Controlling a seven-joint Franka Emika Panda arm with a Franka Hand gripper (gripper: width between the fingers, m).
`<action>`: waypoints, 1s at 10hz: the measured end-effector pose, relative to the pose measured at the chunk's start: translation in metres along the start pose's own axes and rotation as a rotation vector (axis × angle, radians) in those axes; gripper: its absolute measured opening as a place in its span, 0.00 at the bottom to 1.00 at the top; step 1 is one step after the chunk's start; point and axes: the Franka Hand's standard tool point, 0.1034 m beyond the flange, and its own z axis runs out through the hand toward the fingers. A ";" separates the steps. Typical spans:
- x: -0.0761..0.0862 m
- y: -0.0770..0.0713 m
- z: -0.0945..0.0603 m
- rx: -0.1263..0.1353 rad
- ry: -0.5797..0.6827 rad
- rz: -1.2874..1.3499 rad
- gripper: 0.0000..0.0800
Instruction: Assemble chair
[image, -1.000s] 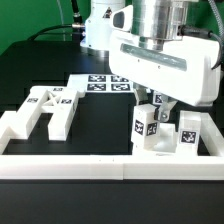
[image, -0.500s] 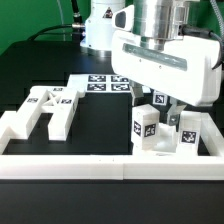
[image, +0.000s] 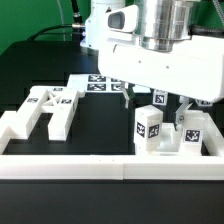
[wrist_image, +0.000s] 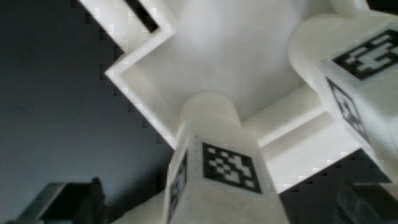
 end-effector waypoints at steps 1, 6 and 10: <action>0.001 0.002 0.000 -0.001 0.000 -0.094 0.81; 0.006 0.008 0.001 -0.004 0.000 -0.437 0.81; 0.008 0.007 -0.001 -0.011 0.002 -0.730 0.81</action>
Offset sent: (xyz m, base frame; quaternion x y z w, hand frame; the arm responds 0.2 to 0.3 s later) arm 0.0029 -0.0035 0.0018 0.0088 -0.0049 -0.1414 0.9899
